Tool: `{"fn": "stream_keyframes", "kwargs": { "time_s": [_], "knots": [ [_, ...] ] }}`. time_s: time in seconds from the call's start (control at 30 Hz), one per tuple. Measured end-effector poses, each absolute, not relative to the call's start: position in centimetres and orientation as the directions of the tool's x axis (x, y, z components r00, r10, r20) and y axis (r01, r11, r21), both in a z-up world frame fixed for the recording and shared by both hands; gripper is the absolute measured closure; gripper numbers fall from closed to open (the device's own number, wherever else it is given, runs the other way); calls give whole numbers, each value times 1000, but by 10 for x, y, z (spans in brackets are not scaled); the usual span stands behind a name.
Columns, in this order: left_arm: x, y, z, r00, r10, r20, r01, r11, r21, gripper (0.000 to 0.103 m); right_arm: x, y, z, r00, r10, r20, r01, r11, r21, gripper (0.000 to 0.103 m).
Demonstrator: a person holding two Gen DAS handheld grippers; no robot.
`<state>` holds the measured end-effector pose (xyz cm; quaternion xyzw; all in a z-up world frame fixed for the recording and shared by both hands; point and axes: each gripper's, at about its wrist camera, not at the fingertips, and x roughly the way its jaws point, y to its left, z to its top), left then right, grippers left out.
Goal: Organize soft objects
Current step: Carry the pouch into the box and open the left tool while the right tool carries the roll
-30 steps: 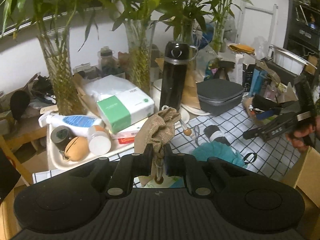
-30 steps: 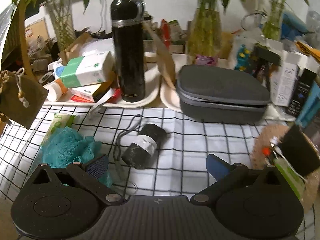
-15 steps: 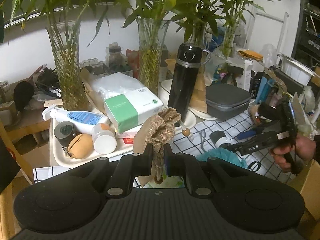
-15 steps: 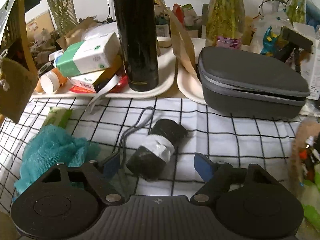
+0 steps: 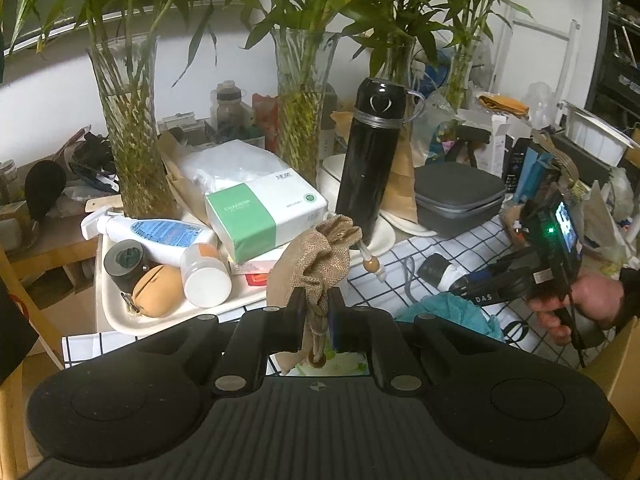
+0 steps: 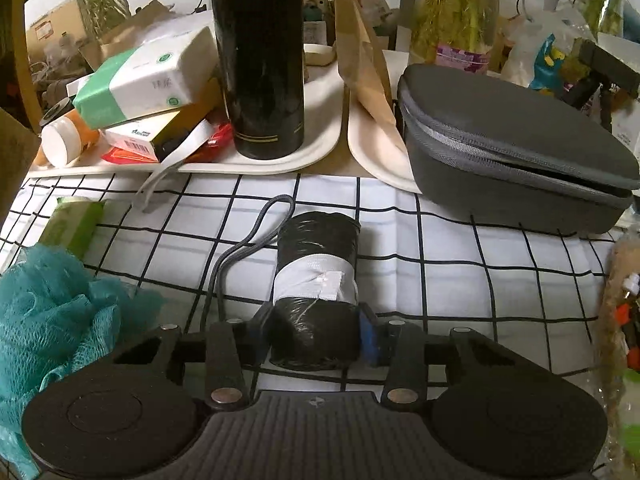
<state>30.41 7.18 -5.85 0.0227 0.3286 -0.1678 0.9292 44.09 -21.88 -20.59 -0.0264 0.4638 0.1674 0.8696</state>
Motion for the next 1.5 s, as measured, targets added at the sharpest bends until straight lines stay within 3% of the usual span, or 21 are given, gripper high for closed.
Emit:
{"fn": "stream_keyframes", "kwargs": {
  "time_s": [0.27,0.57,1.1,1.5],
  "knots": [
    [302,63,-58,714,-308,-628,342,937,-70,91,437,-238,-188,503,244,-829,-284,953,109,59],
    [293,59,-48,732,-304,-609,329,941,-74,91,414,-269,-139,577,281,-767,-282,950,136,59],
    [244,52,-9,816,-313,-485,303,947,-101,91,315,-274,-64,645,395,-654,-371,910,184,59],
    [202,40,2,843,-337,-419,307,942,-138,91,253,-260,-41,666,417,-619,-424,894,146,59]
  ]
}}
